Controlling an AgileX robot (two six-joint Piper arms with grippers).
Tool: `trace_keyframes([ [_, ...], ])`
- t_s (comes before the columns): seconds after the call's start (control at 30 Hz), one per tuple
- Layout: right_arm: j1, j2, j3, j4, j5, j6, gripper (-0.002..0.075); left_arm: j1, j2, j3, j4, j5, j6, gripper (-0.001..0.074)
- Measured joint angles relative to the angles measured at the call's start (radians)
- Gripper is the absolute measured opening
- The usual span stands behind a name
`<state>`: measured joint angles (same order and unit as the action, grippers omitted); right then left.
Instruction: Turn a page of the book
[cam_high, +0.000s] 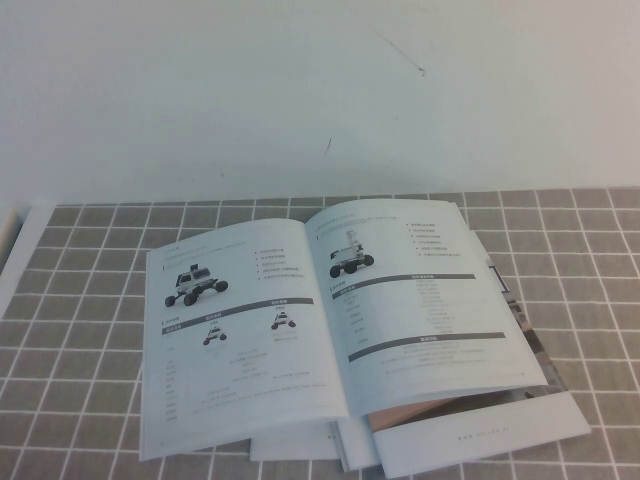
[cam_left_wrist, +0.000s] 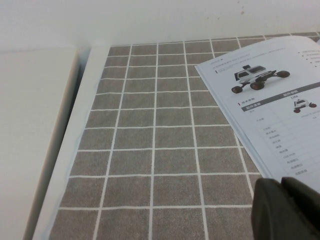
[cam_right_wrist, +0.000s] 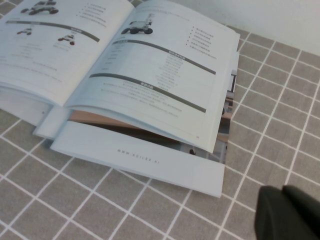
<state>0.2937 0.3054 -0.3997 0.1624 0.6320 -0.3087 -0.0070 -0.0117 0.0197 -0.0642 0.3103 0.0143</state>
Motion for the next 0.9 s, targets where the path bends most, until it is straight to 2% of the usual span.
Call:
trace_keyframes([
  [0.9,0.000,0.000,0.000,0.000,0.000,0.004,-0.0002,0.000,0.000,-0.002,0.004,0.007,0.046,-0.0004],
])
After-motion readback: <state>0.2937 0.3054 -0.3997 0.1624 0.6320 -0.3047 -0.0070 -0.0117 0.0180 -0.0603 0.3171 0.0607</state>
